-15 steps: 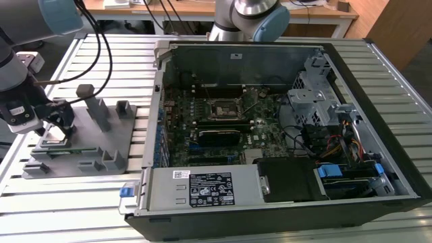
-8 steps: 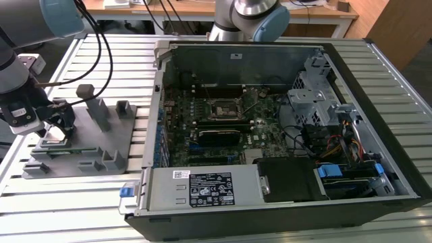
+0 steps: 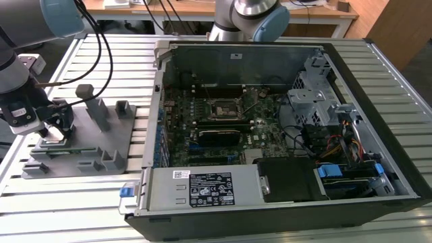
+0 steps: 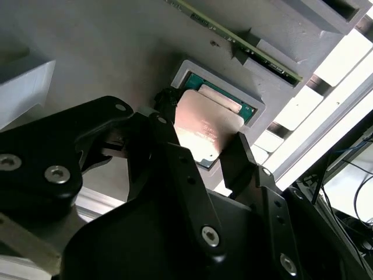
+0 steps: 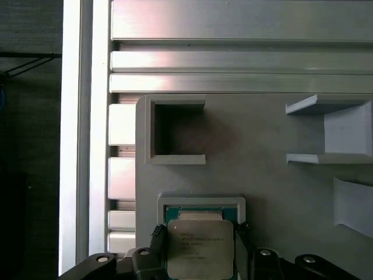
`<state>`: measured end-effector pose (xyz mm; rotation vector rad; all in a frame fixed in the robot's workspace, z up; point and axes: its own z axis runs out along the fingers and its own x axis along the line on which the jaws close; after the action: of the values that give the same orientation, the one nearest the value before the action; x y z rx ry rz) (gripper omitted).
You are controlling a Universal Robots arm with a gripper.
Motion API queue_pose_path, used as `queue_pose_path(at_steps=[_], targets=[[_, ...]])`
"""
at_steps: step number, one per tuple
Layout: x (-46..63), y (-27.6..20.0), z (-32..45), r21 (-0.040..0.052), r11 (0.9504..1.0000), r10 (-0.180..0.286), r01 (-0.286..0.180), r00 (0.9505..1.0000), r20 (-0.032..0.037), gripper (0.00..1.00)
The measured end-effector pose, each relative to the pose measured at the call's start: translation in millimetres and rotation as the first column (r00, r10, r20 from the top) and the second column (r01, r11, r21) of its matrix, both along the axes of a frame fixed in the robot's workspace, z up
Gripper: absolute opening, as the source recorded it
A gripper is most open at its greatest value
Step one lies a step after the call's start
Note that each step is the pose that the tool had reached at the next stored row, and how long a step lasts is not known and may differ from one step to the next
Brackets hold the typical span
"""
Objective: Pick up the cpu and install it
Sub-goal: 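Pick up the cpu and move it towards the insertion slot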
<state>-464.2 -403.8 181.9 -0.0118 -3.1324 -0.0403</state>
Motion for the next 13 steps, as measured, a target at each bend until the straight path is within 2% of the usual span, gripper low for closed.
queue_pose_path(at_steps=[7,8,13], targets=[[0.1,0.0,0.1,-0.0001,1.0000,0.000,0.000,1.0000,-0.0002,0.55],[0.2,0.0,0.1,-0.0001,1.0000,0.000,0.000,1.0000,-0.0002,0.61],[0.2,0.0,0.9,0.0000,1.0000,0.000,0.000,1.0000,-0.0001,0.61]])
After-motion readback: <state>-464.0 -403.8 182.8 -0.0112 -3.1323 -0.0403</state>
